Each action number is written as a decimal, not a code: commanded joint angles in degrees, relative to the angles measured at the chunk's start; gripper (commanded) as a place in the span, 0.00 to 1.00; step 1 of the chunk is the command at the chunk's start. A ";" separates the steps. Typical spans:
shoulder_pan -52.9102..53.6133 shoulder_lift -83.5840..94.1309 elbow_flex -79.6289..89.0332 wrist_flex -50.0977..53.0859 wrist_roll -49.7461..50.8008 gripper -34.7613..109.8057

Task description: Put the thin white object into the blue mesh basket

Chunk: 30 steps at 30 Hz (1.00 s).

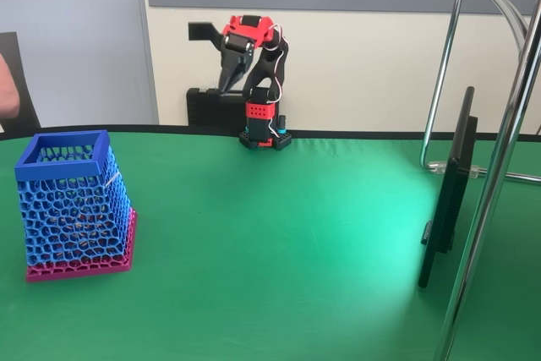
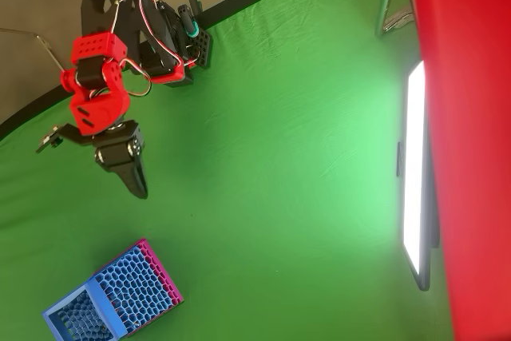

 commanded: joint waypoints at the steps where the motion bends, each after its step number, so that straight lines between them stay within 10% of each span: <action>1: -1.32 6.86 5.45 0.88 1.32 0.24; 30: -8.00 39.73 46.67 6.24 10.28 0.24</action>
